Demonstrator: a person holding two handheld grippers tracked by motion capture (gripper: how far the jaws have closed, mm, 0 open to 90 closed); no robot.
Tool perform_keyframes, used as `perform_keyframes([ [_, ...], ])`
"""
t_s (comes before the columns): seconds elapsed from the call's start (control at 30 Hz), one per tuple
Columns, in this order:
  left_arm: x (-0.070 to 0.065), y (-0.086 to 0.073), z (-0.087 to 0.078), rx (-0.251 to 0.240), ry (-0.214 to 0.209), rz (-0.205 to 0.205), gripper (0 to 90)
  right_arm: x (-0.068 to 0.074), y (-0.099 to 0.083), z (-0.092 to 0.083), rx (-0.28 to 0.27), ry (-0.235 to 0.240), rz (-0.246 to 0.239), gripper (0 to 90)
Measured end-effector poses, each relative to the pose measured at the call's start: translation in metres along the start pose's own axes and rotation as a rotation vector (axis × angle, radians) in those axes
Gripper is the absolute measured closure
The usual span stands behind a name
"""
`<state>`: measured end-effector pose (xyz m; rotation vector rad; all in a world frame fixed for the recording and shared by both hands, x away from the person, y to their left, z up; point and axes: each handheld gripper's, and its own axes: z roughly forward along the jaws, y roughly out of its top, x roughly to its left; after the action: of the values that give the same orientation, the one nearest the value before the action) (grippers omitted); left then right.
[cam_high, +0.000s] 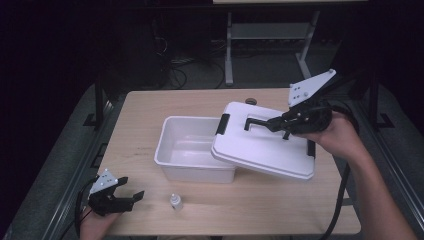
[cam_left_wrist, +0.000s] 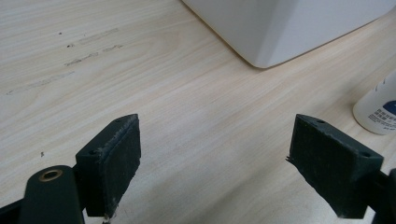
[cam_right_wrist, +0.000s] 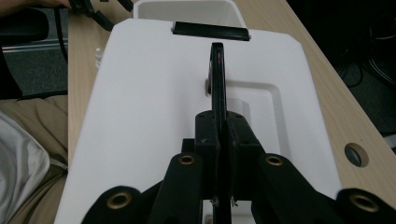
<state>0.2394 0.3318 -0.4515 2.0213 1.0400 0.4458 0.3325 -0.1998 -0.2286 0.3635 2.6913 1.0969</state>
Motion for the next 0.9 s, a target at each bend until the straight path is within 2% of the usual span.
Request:
perform_keyframes([
  [0.4,0.002,0.0,-0.002,-0.023,0.012,-0.009,16.6,-0.002,-0.03,-0.012,0.011,-0.029,0.055,84.1],
  [0.7,0.0,0.001,0.0,-0.01,0.009,-0.003,16.6,-0.001,-0.05,-0.019,0.014,-0.035,0.083,84.1],
  [0.9,0.001,0.0,-0.001,-0.012,0.011,-0.007,16.6,0.0,-0.07,-0.027,0.013,-0.047,0.108,84.1],
])
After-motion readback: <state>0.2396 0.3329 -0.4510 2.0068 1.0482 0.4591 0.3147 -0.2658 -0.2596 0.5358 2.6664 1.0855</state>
